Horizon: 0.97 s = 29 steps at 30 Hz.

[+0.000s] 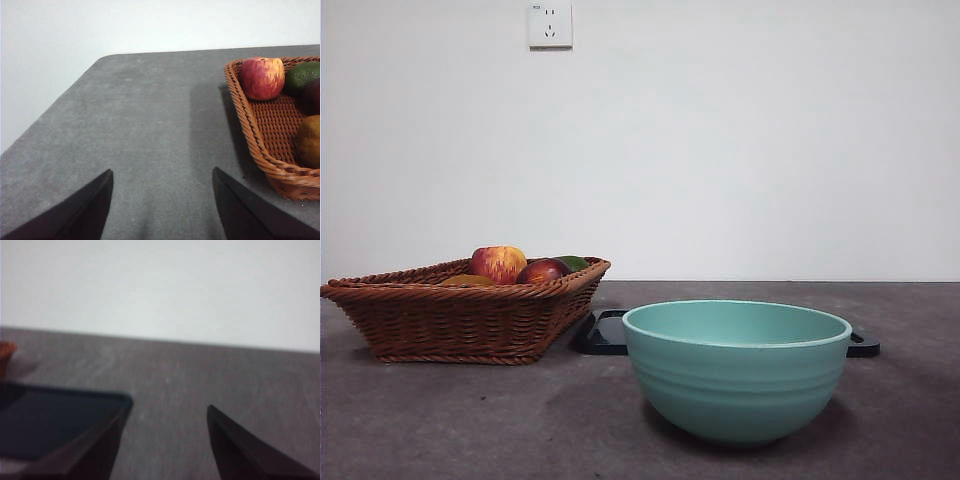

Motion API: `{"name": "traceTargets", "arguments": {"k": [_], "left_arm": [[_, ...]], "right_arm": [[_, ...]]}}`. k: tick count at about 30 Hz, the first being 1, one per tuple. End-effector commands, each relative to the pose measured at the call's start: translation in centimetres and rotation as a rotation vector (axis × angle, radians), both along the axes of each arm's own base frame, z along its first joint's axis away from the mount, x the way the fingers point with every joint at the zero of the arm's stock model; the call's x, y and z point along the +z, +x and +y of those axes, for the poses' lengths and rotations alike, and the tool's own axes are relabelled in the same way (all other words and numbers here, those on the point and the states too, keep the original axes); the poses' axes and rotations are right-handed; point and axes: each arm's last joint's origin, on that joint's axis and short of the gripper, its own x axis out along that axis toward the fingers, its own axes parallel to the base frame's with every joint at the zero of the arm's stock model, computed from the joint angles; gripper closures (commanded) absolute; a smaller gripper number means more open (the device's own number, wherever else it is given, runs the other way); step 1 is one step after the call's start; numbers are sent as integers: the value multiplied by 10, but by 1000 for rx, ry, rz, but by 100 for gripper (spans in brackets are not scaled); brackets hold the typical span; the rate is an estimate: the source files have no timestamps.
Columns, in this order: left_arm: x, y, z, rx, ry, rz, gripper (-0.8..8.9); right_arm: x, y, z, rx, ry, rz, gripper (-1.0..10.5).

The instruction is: Pick up the wifruite, put it on the bowl, pick up the plate, put it on desk

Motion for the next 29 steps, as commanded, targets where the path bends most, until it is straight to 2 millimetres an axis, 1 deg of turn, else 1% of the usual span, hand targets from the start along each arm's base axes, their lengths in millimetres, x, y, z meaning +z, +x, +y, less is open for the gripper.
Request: {"name": "traceTargets", "arguments": {"k": [1,6,29], "left_arm": [[-8,1,0,3,-9,26,504],[-8,1,0,3,-9,26,504],[-8,1,0,3,-9,26,504]], "right_arm": [[-8,0,0,3,-8,71,679],[-18,-1,1,8,2,172,679],[-15,-1,0,-1,3,145,679]]}}
